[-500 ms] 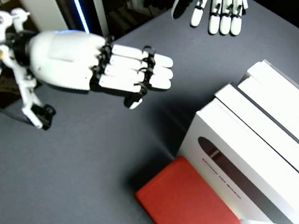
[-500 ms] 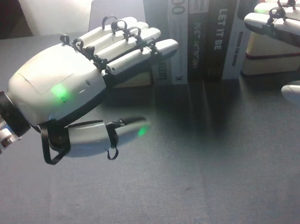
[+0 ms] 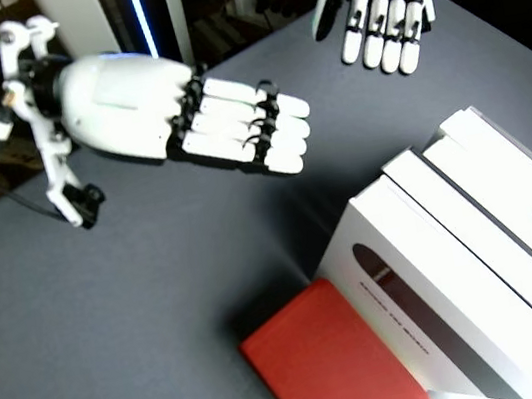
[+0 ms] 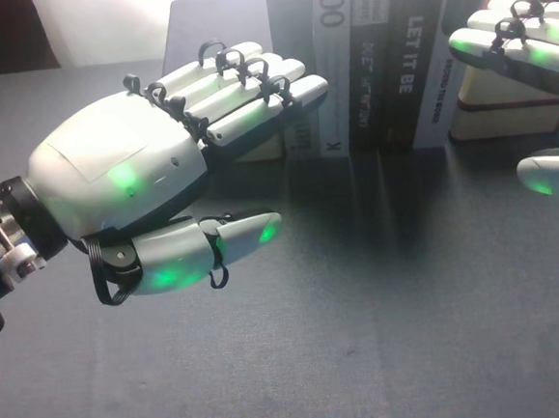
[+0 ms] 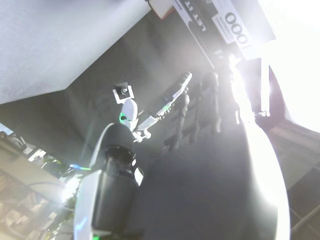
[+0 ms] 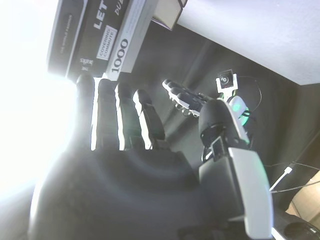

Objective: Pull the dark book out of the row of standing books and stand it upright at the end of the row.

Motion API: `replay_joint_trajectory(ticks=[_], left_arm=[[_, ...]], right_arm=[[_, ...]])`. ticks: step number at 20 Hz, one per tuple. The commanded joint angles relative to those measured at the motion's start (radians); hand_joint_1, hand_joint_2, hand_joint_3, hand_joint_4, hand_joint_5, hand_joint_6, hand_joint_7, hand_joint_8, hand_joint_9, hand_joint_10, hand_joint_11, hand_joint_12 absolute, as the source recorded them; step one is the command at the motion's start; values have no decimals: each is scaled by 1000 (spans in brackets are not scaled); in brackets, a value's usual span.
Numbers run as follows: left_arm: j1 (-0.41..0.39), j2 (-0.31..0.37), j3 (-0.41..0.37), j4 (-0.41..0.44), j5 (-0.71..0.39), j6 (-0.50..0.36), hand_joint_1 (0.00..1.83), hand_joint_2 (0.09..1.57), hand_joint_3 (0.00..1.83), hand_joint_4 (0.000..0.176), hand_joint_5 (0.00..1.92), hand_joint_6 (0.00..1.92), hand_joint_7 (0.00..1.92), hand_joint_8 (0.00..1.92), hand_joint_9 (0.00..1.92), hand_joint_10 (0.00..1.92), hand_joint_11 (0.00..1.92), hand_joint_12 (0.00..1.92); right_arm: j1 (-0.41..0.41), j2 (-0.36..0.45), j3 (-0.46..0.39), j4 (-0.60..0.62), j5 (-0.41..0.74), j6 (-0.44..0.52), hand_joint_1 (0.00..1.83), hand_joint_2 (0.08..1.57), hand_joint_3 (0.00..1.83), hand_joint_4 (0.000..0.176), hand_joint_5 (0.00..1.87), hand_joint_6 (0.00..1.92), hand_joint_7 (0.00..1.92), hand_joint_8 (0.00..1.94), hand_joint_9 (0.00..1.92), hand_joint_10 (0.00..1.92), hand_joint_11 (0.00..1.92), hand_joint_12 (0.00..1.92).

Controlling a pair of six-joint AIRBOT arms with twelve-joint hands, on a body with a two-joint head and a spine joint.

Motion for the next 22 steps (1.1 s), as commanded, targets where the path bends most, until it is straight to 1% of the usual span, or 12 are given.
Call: replay_joint_trajectory(ticks=[1, 5, 7, 10, 11, 12, 15, 17, 19, 20, 21, 22], left_arm=[[-8, 1, -4, -18, -128, -1, 272, 1441, 0, 13, 33, 9, 0, 0, 0, 0, 0, 0], [7, 12, -7, -27, -119, -1, 208, 1446, 1, 17, 46, 9, 0, 0, 0, 0, 0, 0], [20, 19, -10, -40, -119, -1, 204, 1446, 1, 0, 95, 22, 0, 0, 0, 0, 0, 0], [48, 36, -19, -62, -132, 0, 183, 1442, 0, 1, 103, 16, 0, 0, 0, 0, 0, 0], [51, 40, -20, -64, -132, 0, 216, 1437, 0, 3, 97, 11, 0, 0, 0, 0, 0, 0], [52, 41, -20, -64, -132, 0, 178, 1438, 0, 0, 123, 18, 0, 0, 0, 0, 0, 0], [53, 40, -20, -65, -133, 2, 164, 1443, 2, 0, 127, 16, 0, 0, 0, 0, 0, 0], [57, 40, -19, -74, -137, 5, 190, 1437, 0, 0, 172, 24, 0, 0, 0, 0, 0, 0], [64, 40, -19, -75, -137, 5, 200, 1435, 0, 4, 164, 16, 0, 0, 0, 0, 0, 0], [66, 39, -20, -76, -137, 5, 185, 1440, 1, 0, 173, 16, 0, 0, 0, 0, 0, 0], [69, 39, -20, -78, -138, 5, 162, 1442, 2, 0, 169, 12, 0, 0, 0, 0, 0, 0], [71, 36, -19, -81, -139, 5, 160, 1435, 0, 19, 149, 2, 0, 0, 0, 0, 0, 0]], right_arm=[[11, 6, -1, 17, 145, 3, 64, 1393, 21, 0, 0, 0, 0, 0, 0, 0, 0, 0], [35, 10, 9, 22, 166, 3, 132, 1393, 12, 0, 0, 0, 0, 0, 0, 0, 0, 0], [70, 4, 18, 25, 174, -11, 249, 1392, 9, 0, 12, 6, 0, 0, 0, 0, 0, 0], [131, -27, 43, 40, 173, -46, 466, 1398, 4, 0, 109, 51, 0, 0, 0, 0, 0, 0], [142, -40, 53, 60, 171, -61, 439, 1415, 11, 0, 153, 75, 0, 0, 0, 0, 0, 0], [156, -63, 74, 99, 171, -81, 294, 1450, 21, 0, 196, 107, 0, 0, 0, 0, 0, 0], [190, -90, 99, 131, 162, -109, 210, 1453, 17, 0, 267, 151, 0, 0, 0, 0, 0, 0], [227, -105, 107, 165, 140, -169, 128, 1449, 2, 0, 220, 275, 0, 0, 0, 0, 0, 0], [265, -122, 119, 198, 125, -229, 199, 1441, 0, 0, 164, 426, 0, 0, 0, 0, 0, 0], [275, -127, 124, 204, 123, -233, 261, 1419, 0, 0, 127, 558, 0, 0, 0, 0, 0, 0], [293, -134, 134, 214, 112, -241, 350, 1392, 0, 0, 136, 591, 0, 0, 0, 0, 0, 0], [312, -144, 145, 226, 92, -255, 353, 1364, 0, 0, 164, 603, 0, 0, 0, 0, 0, 0]])
